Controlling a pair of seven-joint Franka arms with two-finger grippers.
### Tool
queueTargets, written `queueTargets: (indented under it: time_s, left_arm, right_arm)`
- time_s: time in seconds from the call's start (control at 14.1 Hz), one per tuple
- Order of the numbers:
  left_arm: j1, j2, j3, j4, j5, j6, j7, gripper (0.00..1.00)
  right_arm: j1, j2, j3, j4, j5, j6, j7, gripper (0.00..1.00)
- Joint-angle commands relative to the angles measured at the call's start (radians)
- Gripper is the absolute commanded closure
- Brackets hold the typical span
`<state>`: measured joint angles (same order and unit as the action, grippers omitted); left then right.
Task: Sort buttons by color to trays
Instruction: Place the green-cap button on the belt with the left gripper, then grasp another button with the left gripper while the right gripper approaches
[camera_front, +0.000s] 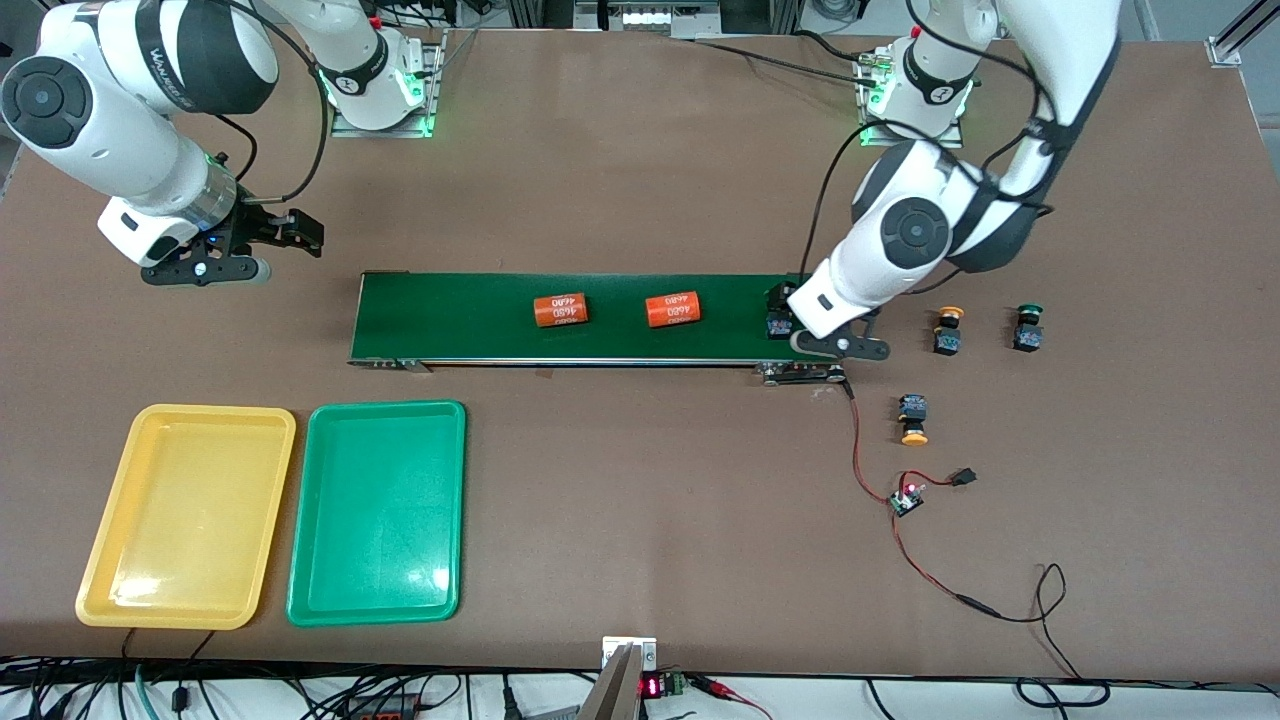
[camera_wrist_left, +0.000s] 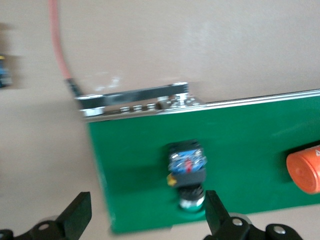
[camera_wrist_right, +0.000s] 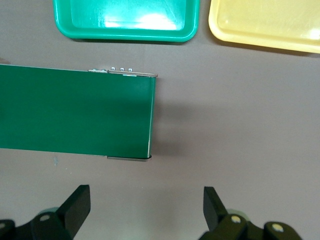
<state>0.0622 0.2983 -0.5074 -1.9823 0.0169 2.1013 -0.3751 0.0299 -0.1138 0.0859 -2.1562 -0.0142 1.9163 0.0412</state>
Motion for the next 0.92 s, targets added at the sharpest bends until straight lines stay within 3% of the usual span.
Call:
queueTargets:
  time_s: [0.0, 0.14, 0.28, 0.42, 0.71, 0.85]
  left_arm:
    - [0.011, -0.013, 0.076, 0.126, -0.009, -0.193, 0.012, 0.0]
    - [0.013, -0.01, 0.16, 0.143, -0.008, -0.24, 0.012, 0.0]
    - [0.011, 0.004, 0.246, 0.142, -0.006, -0.242, 0.012, 0.0]
    - [0.011, 0.022, 0.341, 0.142, -0.005, -0.241, 0.034, 0.0]
    - [0.011, 0.048, 0.493, 0.131, -0.002, -0.231, 0.373, 0.0]
    - [0.011, 0.077, 0.556, 0.129, 0.03, -0.227, 0.529, 0.0]
  right_arm:
    - [0.004, -0.001, -0.001, -0.008, 0.005, 0.009, 0.006, 0.0]
    - [0.025, -0.003, 0.008, -0.013, 0.008, 0.03, 0.054, 0.0]
    - [0.079, -0.001, 0.008, -0.013, 0.087, 0.064, 0.167, 0.0]
    - [0.163, 0.006, 0.009, -0.014, 0.095, 0.11, 0.291, 0.0]
    - [0.344, 0.072, 0.009, -0.016, 0.082, 0.231, 0.541, 0.0]
    - [0.418, 0.108, 0.009, -0.019, 0.004, 0.257, 0.569, 0.0]
